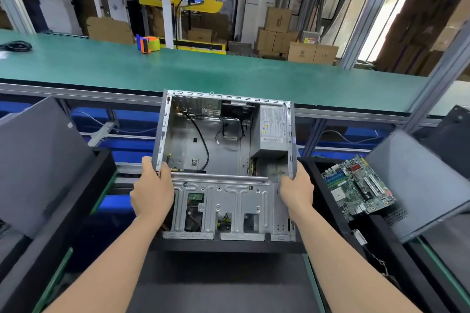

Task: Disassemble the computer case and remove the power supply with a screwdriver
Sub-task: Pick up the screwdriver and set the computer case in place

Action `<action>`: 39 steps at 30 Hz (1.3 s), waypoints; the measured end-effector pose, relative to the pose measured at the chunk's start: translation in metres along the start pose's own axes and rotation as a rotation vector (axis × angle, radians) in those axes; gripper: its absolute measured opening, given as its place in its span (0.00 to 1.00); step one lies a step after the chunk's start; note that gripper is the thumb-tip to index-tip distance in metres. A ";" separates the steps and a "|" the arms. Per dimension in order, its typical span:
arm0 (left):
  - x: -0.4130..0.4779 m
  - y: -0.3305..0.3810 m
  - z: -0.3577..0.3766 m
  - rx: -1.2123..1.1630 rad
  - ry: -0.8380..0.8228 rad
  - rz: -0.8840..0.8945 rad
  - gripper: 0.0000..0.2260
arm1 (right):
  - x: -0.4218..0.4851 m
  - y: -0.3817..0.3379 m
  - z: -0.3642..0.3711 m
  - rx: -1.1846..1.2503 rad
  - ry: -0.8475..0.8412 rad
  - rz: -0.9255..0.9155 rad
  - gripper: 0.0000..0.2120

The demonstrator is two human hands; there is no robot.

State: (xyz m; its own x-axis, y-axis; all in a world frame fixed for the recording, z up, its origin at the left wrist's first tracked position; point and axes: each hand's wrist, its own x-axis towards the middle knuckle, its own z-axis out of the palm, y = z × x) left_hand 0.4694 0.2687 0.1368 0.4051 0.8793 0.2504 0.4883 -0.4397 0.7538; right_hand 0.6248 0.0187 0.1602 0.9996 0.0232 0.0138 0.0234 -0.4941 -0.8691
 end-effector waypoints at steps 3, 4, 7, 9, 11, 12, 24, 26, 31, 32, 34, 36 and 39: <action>0.002 0.003 0.003 0.031 0.010 -0.022 0.07 | 0.008 0.004 0.005 0.007 -0.007 0.024 0.22; 0.001 0.002 0.003 0.044 0.018 -0.027 0.07 | 0.010 0.005 0.006 0.010 -0.008 0.027 0.22; -0.001 -0.001 0.004 0.075 0.019 -0.051 0.07 | 0.015 0.007 0.008 0.007 -0.005 0.040 0.23; 0.000 -0.003 0.003 0.097 -0.003 -0.066 0.07 | 0.017 0.007 0.010 -0.018 -0.003 0.062 0.23; 0.001 -0.002 0.002 0.125 -0.033 -0.080 0.09 | 0.017 0.008 0.012 -0.066 0.000 0.082 0.21; 0.001 -0.002 0.002 0.140 -0.052 -0.088 0.10 | 0.016 0.009 0.012 -0.085 0.003 0.092 0.19; 0.000 -0.008 0.009 0.228 -0.226 -0.126 0.10 | 0.014 0.030 0.013 -0.172 -0.030 0.210 0.12; -0.002 -0.010 0.011 0.258 -0.250 -0.147 0.10 | 0.013 0.033 0.015 -0.202 -0.038 0.229 0.10; -0.008 -0.020 0.012 0.311 -0.259 -0.186 0.15 | 0.013 0.041 0.016 -0.260 -0.085 0.232 0.07; -0.009 -0.020 0.012 0.312 -0.267 -0.184 0.17 | 0.013 0.039 0.015 -0.258 -0.093 0.226 0.06; -0.014 -0.017 0.012 0.305 -0.279 -0.155 0.20 | 0.008 0.035 0.016 -0.309 -0.111 0.211 0.10; -0.022 -0.014 0.012 0.355 -0.251 0.037 0.24 | -0.001 0.033 0.021 -0.483 -0.095 0.095 0.25; -0.030 -0.014 0.019 0.512 -0.277 0.514 0.21 | -0.023 0.029 0.030 -0.635 -0.047 -0.389 0.27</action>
State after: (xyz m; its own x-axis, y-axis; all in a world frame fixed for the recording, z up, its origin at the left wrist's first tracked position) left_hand 0.4650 0.2449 0.1070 0.8227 0.4941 0.2811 0.4559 -0.8689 0.1930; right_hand 0.6025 0.0300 0.1194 0.9164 0.3288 0.2282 0.3926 -0.8494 -0.3527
